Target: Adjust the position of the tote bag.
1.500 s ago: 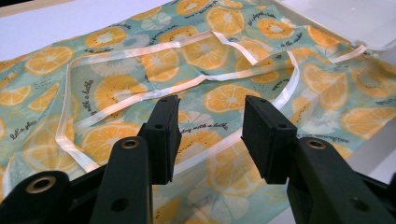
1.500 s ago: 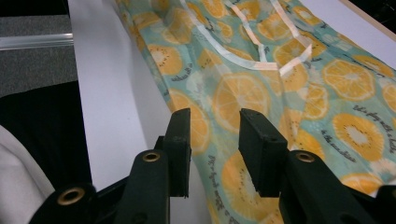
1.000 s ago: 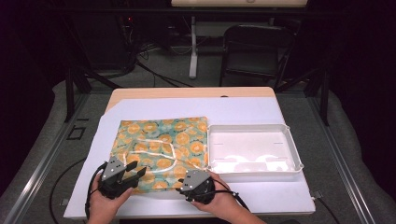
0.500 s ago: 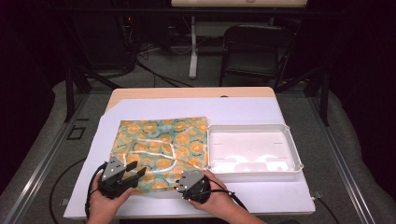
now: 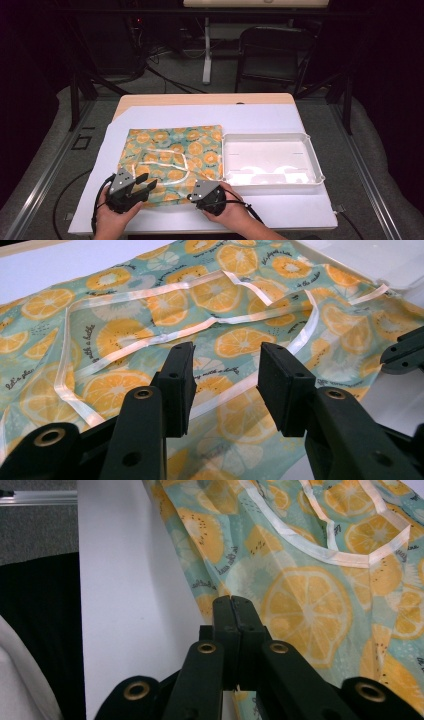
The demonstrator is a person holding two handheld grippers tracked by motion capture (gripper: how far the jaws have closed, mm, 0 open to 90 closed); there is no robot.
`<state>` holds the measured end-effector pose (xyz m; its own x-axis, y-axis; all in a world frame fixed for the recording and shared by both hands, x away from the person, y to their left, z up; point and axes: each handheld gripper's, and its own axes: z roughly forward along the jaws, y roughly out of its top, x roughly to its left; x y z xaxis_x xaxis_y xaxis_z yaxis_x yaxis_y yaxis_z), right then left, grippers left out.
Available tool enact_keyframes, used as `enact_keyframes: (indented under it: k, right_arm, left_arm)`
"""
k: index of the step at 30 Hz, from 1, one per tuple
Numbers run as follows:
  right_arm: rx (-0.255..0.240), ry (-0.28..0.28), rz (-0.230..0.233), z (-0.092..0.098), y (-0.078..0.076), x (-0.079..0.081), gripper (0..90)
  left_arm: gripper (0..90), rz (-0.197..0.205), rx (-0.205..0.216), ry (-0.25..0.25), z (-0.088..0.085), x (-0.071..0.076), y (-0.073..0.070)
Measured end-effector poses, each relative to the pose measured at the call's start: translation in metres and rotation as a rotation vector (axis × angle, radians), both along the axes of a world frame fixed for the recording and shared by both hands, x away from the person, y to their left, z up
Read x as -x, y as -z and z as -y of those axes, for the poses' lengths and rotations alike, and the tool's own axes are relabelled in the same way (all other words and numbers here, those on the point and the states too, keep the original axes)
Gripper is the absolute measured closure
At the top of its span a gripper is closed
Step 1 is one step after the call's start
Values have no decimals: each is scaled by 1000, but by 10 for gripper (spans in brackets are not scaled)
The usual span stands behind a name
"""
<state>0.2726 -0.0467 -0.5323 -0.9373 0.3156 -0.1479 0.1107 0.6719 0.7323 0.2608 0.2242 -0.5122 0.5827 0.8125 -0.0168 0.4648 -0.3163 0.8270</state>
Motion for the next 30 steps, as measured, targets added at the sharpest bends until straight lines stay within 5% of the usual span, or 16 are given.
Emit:
enact_keyframes:
  k: [22,30]
  right_arm:
    - [-79,40,36,-1,-25,-12,900]
    - [-104,43,49,0,-31,-17,900]
  left_arm:
    - [533,60,-38,27,12,16,-7]
    - [522,77,-87,31,15,24,-3]
